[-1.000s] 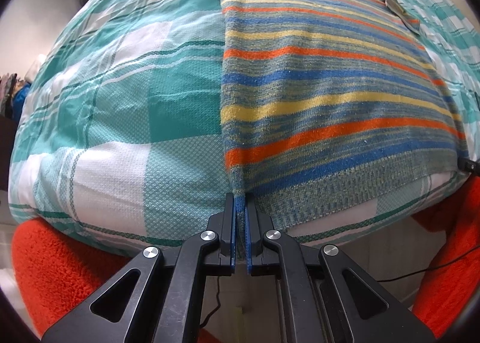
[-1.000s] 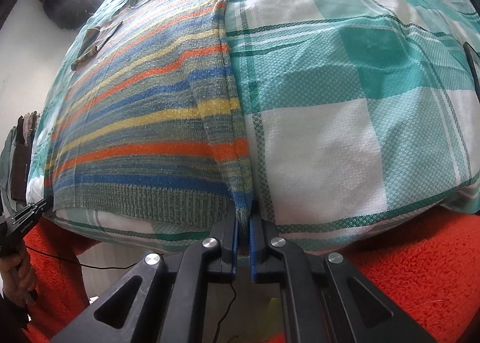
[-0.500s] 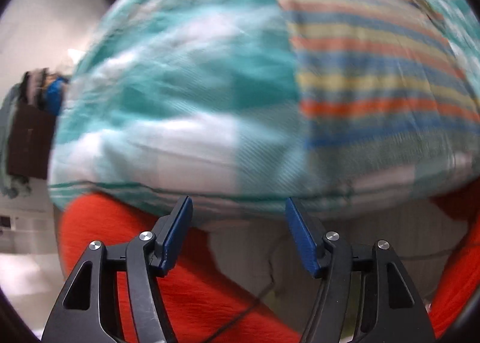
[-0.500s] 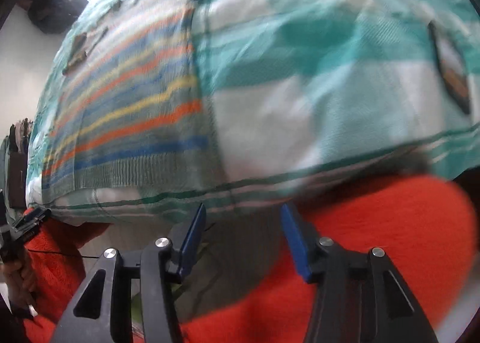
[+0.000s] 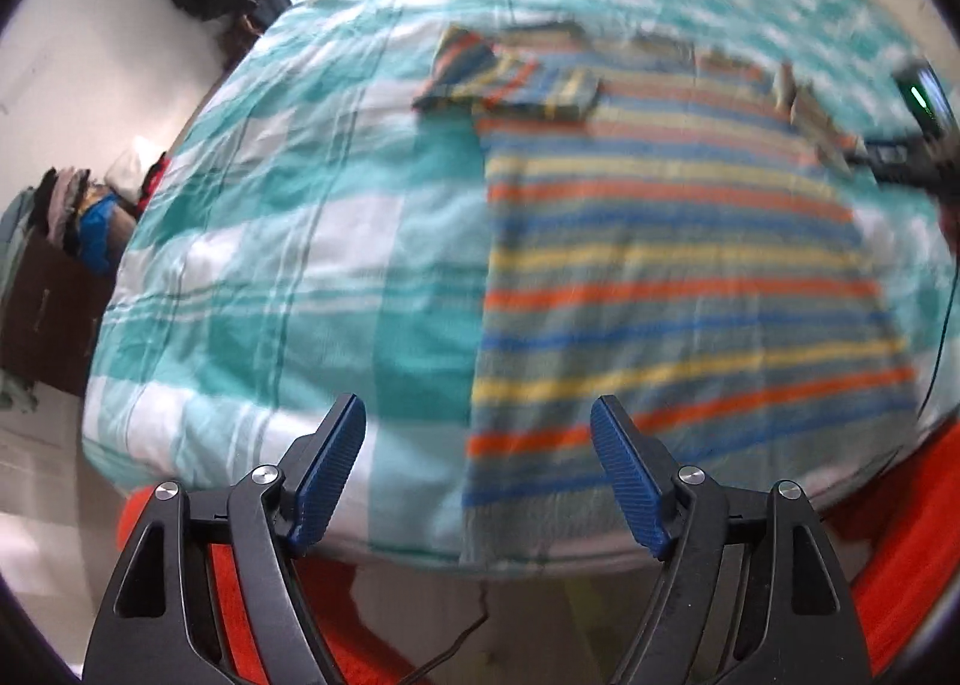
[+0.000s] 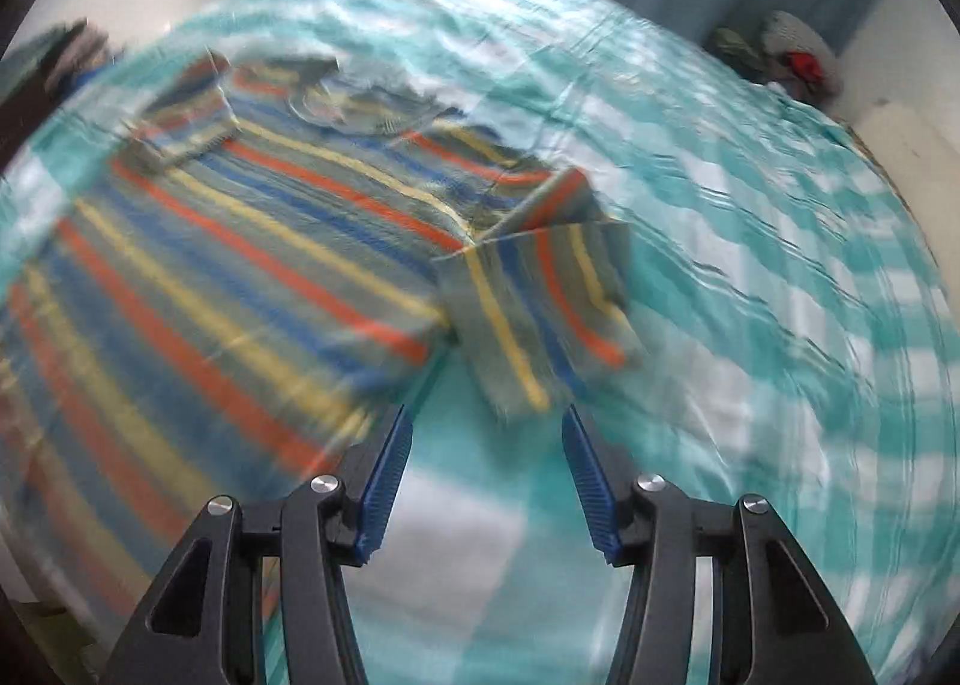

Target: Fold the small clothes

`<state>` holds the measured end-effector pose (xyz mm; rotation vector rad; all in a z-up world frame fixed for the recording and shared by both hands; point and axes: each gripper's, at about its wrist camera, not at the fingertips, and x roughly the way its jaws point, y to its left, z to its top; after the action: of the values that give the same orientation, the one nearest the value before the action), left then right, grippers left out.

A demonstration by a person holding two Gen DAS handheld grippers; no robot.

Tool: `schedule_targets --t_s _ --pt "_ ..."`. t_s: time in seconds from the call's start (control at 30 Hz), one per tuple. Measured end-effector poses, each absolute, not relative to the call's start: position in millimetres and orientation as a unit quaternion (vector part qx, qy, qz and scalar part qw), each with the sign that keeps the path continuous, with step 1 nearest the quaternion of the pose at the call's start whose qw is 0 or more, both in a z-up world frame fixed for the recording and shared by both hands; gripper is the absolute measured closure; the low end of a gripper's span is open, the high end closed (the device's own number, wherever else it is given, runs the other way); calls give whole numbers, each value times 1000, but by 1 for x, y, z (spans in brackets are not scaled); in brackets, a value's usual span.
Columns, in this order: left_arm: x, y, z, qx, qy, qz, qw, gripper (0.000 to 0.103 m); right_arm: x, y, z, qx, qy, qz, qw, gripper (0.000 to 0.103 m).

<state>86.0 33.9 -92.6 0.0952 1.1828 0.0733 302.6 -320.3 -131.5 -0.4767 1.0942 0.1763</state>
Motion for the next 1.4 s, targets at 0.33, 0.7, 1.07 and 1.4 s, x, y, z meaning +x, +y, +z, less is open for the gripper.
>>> schedule_targets --t_s 0.33,0.7,1.07,1.4 --pt "79 76 -141 -6 627 97 773 24 333 -440 -128 -32 467 -10 883 102" --pt "89 35 -140 28 629 53 775 24 297 -614 -164 171 516 -171 822 102" --pt "91 50 -136 25 620 76 780 24 246 -641 -142 344 431 -139 822 61" --pt "91 20 -128 43 612 48 788 24 287 -575 -182 253 446 -77 855 63"
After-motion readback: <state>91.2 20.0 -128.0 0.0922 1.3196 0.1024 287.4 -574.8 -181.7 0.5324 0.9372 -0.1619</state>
